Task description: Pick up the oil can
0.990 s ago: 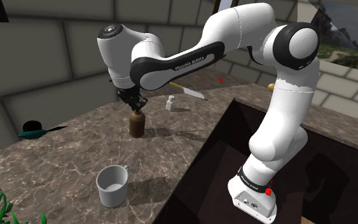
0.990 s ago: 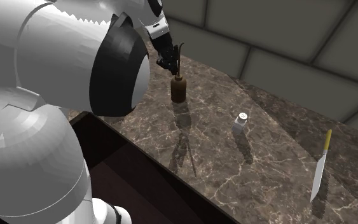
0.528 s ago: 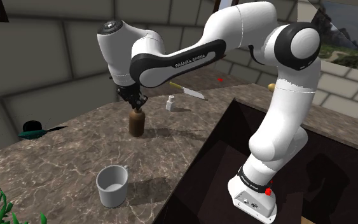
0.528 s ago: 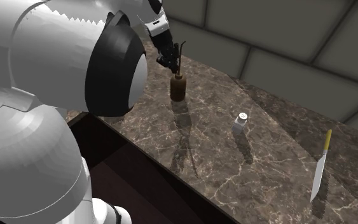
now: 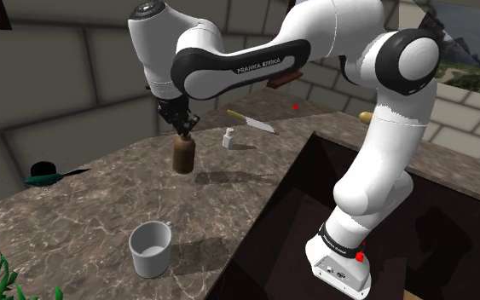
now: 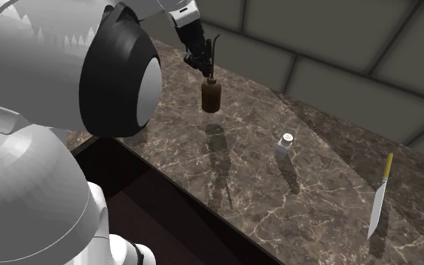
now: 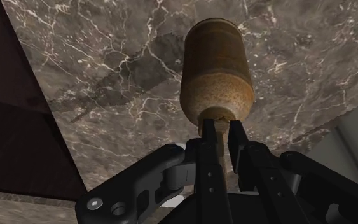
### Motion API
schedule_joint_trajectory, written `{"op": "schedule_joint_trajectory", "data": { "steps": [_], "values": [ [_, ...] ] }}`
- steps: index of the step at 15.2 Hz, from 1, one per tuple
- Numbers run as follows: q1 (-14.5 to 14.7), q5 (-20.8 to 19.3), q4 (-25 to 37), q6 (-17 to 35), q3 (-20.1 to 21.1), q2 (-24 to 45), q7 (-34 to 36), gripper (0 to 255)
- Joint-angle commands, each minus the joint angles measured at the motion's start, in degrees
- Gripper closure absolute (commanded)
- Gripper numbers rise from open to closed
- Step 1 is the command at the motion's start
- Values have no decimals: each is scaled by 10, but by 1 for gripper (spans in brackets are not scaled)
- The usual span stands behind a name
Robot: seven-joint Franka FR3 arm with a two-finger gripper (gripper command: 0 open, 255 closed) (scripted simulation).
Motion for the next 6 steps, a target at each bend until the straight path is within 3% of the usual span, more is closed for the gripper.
{"op": "schedule_joint_trajectory", "data": {
  "steps": [1,6],
  "values": [
    [0,5,13,-13,2,-5,-8,255],
    [-1,12,32,-31,5,-10,-19,255]
  ]
}}
